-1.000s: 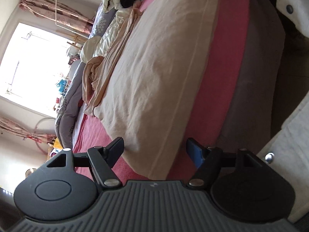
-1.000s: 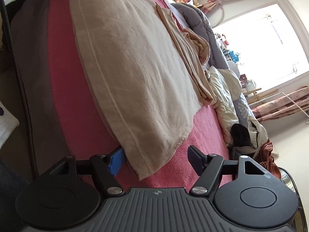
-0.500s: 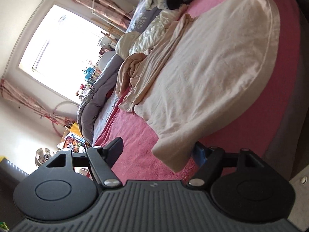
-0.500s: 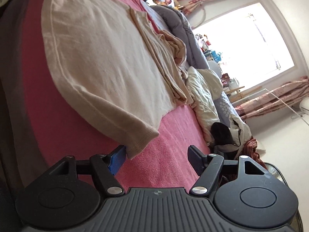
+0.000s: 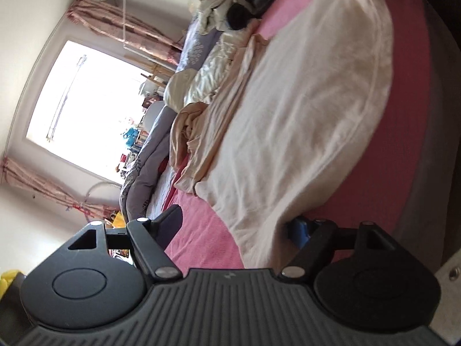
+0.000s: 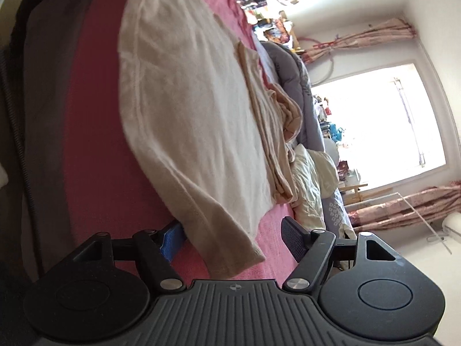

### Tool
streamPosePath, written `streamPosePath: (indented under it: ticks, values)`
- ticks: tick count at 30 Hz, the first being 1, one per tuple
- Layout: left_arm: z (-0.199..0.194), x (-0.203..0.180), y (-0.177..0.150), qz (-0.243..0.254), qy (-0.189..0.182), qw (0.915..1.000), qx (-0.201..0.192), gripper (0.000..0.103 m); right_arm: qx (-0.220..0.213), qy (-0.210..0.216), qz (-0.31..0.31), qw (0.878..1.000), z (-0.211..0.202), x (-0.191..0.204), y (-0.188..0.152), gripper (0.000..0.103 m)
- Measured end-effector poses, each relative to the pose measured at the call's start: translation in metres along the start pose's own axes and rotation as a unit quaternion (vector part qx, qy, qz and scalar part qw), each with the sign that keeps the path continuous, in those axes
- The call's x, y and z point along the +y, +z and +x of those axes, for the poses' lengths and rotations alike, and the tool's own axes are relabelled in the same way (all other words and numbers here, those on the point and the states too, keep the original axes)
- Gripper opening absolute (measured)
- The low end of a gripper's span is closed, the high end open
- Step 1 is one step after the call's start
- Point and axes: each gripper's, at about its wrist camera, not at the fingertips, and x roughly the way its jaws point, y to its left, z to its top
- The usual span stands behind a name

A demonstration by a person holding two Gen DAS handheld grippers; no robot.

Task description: Fold clothes

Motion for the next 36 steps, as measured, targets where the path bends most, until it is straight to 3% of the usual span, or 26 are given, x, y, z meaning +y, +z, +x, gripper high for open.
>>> streamPosePath:
  ticks: [7, 9, 12, 14, 18, 20, 21, 23, 25, 28, 30, 33, 36]
  values:
    - [0.011, 0.045, 0.005, -0.111, 0.017, 0.9935, 0.020, 0.081, 0.026, 0.000, 0.139, 0.990, 0.017, -0.055, -0.001, 0.079]
    - [0.022, 0.044, 0.003, -0.103, 0.019, 0.9939, 0.035, 0.081, 0.029, 0.010, 0.125, 0.992, 0.021, -0.053, -0.003, 0.078]
    - [0.016, 0.021, 0.005, -0.011, 0.022, 0.9996, 0.011, 0.081, 0.026, 0.029, 0.065, 0.997, 0.024, -0.039, -0.001, 0.071]
    - [0.008, 0.001, 0.007, 0.060, 0.008, 0.9980, -0.017, 0.081, 0.015, 0.046, 0.033, 0.998, 0.017, -0.024, 0.001, 0.068]
    - [-0.006, -0.033, 0.002, 0.181, -0.006, 0.9812, -0.067, 0.080, 0.008, 0.066, 0.026, 0.997, 0.016, -0.015, 0.006, 0.055]
    - [-0.007, -0.038, -0.001, 0.199, -0.001, 0.9770, -0.077, 0.080, 0.009, 0.079, 0.036, 0.996, 0.015, -0.015, 0.006, 0.042]
    - [-0.005, -0.038, 0.000, 0.197, 0.000, 0.9770, -0.081, 0.080, 0.009, 0.085, 0.043, 0.995, 0.014, -0.015, 0.006, 0.040]
    - [0.000, -0.033, 0.003, 0.176, 0.001, 0.9813, -0.078, 0.081, 0.012, 0.096, 0.053, 0.994, 0.013, -0.017, 0.006, 0.023]
    - [0.004, -0.026, 0.008, 0.144, 0.000, 0.9870, -0.071, 0.075, 0.017, 0.098, 0.080, 0.992, 0.011, -0.024, 0.007, 0.013]
    - [0.005, -0.008, 0.014, 0.071, -0.019, 0.9959, -0.054, 0.050, 0.025, 0.102, 0.147, 0.984, 0.010, -0.044, 0.005, 0.009]
    - [0.003, 0.014, 0.019, 0.012, -0.056, 0.9973, -0.045, 0.017, 0.031, 0.099, 0.189, 0.976, 0.007, -0.059, 0.003, 0.008]
    - [0.001, 0.034, 0.021, -0.023, -0.089, 0.9950, -0.039, 0.012, 0.032, 0.095, 0.240, 0.966, 0.009, -0.084, 0.000, 0.008]
    - [0.002, 0.052, 0.022, -0.042, -0.109, 0.9923, -0.042, 0.013, 0.030, 0.097, 0.278, 0.955, 0.011, -0.108, -0.002, 0.008]
